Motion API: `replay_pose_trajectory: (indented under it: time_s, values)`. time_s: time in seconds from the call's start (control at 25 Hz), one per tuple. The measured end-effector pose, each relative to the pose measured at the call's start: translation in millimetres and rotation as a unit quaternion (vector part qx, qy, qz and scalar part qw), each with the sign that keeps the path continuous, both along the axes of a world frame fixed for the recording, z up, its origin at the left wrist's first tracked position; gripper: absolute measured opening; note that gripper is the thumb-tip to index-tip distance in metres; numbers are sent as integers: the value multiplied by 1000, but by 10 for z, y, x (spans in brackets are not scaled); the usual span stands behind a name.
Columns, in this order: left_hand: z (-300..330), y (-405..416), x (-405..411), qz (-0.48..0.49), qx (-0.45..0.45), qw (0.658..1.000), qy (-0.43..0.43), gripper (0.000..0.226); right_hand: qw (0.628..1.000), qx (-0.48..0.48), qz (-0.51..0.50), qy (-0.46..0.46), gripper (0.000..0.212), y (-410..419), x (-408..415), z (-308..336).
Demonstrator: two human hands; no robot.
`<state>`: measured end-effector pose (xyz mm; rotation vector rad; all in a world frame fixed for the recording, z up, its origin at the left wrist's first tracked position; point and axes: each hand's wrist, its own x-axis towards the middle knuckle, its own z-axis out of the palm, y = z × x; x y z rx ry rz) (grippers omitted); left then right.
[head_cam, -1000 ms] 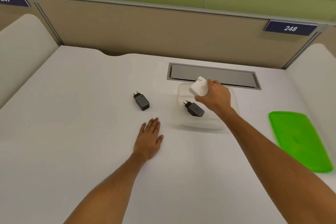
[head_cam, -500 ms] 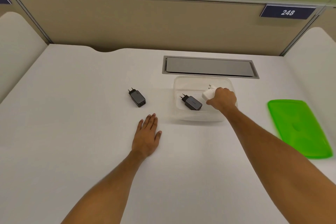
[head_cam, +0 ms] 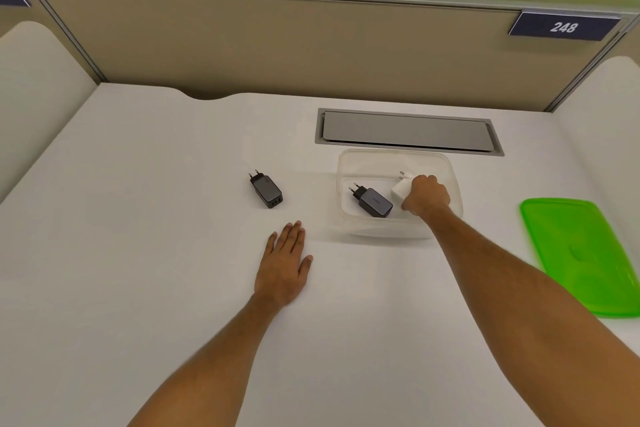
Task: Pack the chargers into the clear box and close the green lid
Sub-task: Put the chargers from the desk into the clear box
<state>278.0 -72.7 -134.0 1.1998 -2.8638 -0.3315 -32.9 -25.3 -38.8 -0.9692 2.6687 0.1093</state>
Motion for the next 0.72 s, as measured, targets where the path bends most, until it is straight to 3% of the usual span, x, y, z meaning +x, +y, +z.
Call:
replay_pose_trajectory:
  time_s: [0.24, 0.32, 0.4, 0.48, 0.56, 0.72]
  values:
    - [13, 7, 3, 2, 5, 1000, -7, 61, 999, 37, 4, -8, 56, -37, 55, 80]
    - [17, 8, 3, 1, 5, 1000, -10, 62, 1000, 21, -4, 6, 46, -133, 92, 236]
    - [20, 5, 4, 1, 5, 1000, -12, 62, 997, -53, 3, 50, 26, -307, 192, 466]
    - [27, 10, -2, 3, 5, 1000, -11, 62, 984, -149, 41, 93, 12, -516, 394, 689]
    - [36, 13, -3, 2, 8, 1000, -10, 62, 966, -220, 109, 83, 19, -707, 725, 814]
    - [52, 13, -6, 3, 16, 1000, -12, 62, 948, -202, 246, -19, 27, -963, 1537, 657]
